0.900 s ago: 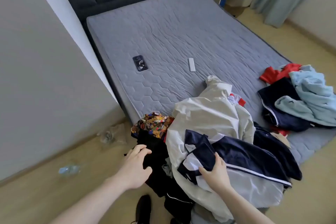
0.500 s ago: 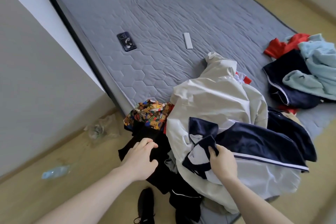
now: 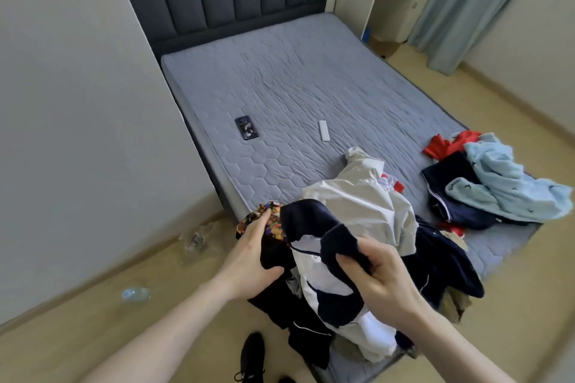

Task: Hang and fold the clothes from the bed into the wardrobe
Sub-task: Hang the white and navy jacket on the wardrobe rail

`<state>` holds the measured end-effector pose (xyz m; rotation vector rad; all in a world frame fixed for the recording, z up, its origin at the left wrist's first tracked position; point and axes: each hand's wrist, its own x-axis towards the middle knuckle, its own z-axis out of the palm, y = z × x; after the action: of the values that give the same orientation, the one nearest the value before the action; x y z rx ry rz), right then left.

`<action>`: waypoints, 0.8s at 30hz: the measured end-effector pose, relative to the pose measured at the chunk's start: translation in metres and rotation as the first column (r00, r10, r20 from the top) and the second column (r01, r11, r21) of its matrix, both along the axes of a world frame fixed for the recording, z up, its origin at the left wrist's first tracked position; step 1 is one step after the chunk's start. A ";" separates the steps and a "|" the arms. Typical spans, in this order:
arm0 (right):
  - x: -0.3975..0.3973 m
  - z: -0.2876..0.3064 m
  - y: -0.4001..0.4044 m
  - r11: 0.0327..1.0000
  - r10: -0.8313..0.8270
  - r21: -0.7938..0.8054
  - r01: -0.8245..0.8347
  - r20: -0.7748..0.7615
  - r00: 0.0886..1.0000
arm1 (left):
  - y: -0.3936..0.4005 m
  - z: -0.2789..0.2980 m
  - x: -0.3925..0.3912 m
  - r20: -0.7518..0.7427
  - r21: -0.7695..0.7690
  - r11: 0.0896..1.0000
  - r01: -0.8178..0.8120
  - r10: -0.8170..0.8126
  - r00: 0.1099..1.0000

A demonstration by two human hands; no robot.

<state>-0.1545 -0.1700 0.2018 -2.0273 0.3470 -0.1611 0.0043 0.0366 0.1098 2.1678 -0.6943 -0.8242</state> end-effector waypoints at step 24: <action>0.098 0.215 0.466 0.755 0.654 -0.215 -0.620 0.323 0.684 | 0.565 0.266 -0.095 0.388 -0.228 0.672 -0.705 0.727 0.567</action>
<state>-0.0569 0.2961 0.4170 -2.0272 -0.6397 -0.1270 -0.0908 0.6011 0.3760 2.3160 0.0326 0.1514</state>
